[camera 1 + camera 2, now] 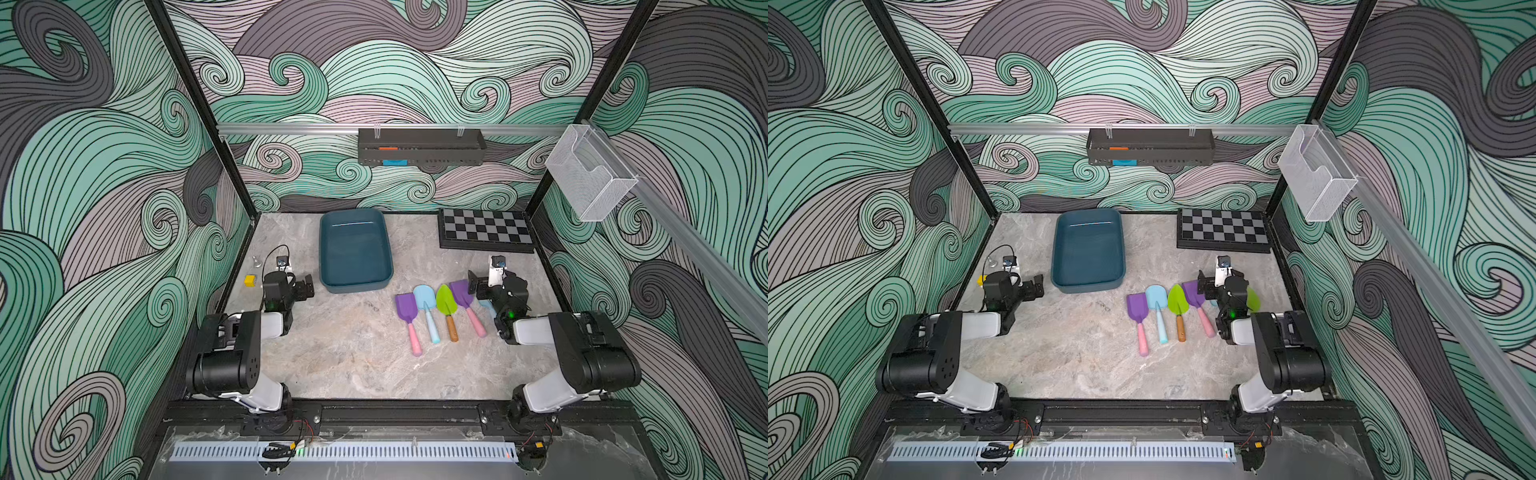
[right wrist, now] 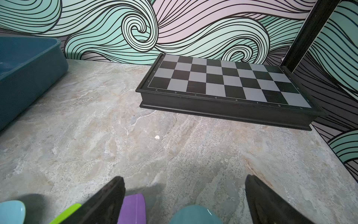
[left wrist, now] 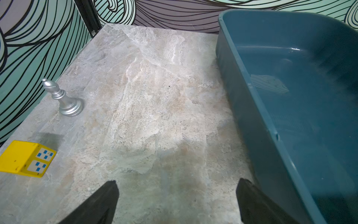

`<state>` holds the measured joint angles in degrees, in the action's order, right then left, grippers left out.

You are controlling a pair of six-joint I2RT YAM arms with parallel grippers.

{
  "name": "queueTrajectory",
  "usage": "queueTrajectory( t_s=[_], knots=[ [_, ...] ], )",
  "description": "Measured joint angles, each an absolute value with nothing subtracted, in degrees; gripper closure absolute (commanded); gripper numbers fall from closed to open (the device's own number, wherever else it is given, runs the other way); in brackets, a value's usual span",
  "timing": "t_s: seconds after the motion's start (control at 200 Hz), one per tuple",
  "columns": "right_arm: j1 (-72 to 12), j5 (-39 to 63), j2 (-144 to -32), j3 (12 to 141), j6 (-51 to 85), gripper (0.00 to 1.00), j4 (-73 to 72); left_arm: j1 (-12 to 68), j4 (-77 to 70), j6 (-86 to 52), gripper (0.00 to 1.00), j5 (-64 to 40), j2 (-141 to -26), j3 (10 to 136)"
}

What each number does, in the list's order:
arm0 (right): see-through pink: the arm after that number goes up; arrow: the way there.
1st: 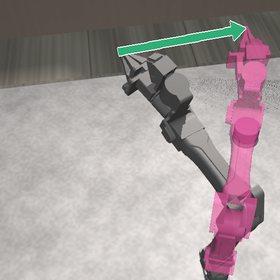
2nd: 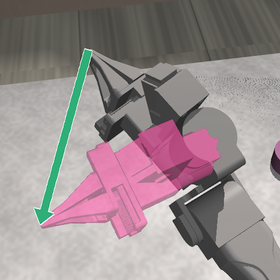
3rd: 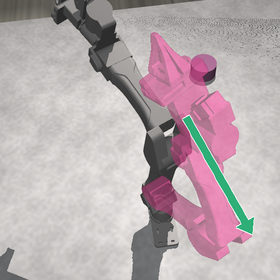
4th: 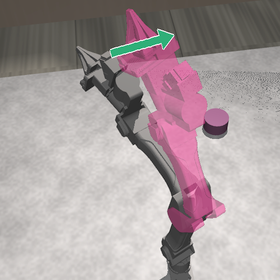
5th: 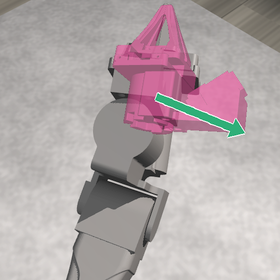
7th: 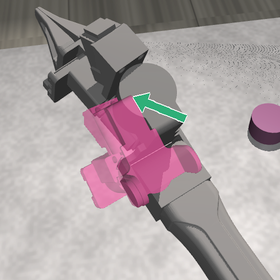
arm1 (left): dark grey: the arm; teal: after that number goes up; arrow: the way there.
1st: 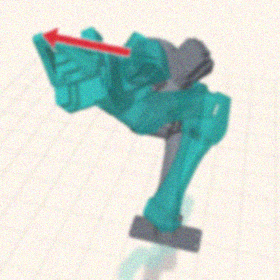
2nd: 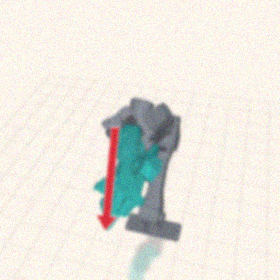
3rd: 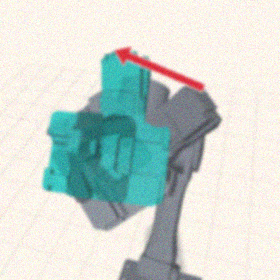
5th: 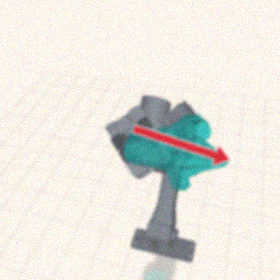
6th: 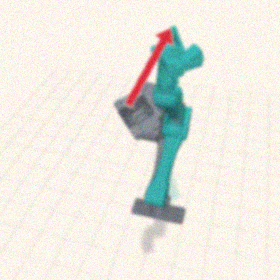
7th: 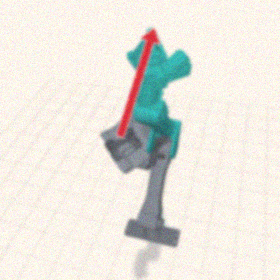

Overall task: Put the shovel into the storage box
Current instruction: Move the storage box to the center of the board.

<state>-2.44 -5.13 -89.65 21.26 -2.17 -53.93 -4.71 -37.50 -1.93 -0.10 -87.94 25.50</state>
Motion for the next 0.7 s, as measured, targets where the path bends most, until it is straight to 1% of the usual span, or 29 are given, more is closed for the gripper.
queueTrajectory(
  t_s=[0.7],
  knots=[
    [-2.4, -6.0, -89.6, 20.3, -1.7, 0.01, -54.6, -4.7, -37.3, -1.9, 0.02, 0.1, -87.9, 25.5]
  ],
)
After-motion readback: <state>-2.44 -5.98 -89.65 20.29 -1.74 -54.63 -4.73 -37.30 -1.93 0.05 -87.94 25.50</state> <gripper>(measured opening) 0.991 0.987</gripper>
